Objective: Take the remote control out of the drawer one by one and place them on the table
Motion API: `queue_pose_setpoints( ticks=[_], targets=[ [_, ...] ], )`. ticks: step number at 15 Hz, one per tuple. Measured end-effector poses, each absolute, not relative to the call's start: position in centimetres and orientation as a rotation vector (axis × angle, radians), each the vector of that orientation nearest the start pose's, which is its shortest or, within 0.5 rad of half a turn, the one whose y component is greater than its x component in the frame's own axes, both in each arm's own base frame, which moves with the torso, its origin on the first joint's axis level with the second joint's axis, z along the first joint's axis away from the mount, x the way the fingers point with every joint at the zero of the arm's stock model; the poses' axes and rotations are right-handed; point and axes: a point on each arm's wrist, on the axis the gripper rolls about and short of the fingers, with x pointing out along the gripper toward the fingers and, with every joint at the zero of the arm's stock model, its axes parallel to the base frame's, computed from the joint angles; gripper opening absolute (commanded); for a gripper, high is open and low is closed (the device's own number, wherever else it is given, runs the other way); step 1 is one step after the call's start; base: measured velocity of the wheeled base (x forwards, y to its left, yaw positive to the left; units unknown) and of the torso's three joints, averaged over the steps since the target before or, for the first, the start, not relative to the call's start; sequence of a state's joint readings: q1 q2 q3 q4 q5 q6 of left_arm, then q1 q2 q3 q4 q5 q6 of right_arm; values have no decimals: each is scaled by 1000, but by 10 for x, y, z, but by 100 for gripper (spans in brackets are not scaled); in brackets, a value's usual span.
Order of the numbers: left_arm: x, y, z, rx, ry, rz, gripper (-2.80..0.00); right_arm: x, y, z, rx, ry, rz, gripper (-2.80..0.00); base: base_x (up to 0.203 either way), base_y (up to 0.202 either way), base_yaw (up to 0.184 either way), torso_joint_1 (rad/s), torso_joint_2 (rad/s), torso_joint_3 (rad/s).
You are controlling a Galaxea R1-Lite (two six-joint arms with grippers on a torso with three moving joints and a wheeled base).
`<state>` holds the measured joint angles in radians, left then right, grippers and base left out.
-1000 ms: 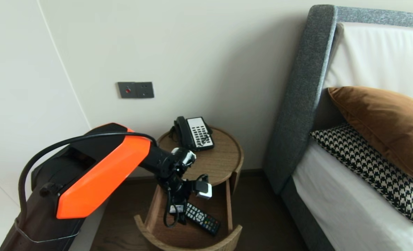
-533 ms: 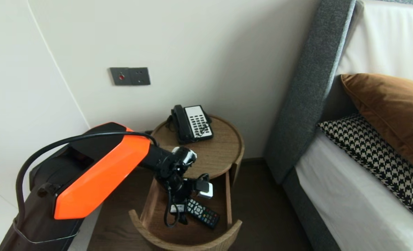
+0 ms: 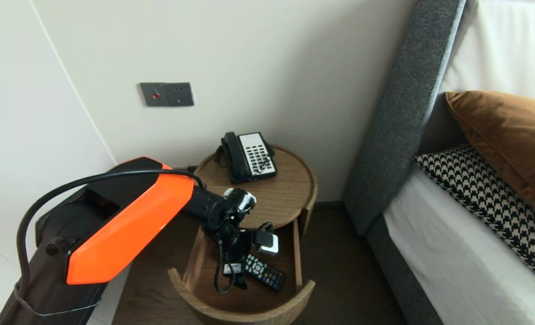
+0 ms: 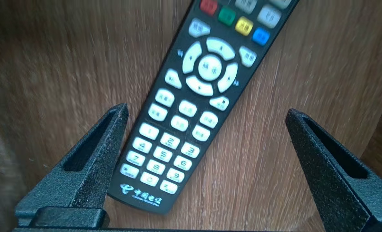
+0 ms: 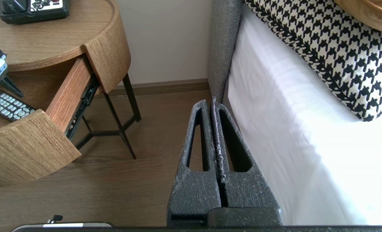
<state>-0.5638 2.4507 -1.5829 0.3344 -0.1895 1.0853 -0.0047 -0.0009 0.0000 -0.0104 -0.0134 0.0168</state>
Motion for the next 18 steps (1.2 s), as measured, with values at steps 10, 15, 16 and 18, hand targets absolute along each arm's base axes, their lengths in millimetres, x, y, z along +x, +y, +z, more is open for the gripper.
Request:
queue_pose_setpoints(
  ticks=[10,15,16,18],
  targets=[
    [342,-244,27,1256,564,-1328,0,-23,0,77,17,-11,-18,-280,0,0,0,0,0,0],
    [342,-246,33,1387,460,-1316,0,-23,0,77,17,-11,-18,-280,0,0,0,0,0,0],
    [343,-246,33,1418,448,-1308,0,-23,0,77,17,-11,-18,-280,0,0,0,0,0,0],
    [349,-250,31,1486,407,-1283,0,-23,0,77,17,-11,-18,-280,0,0,0,0,0,0]
  ],
)
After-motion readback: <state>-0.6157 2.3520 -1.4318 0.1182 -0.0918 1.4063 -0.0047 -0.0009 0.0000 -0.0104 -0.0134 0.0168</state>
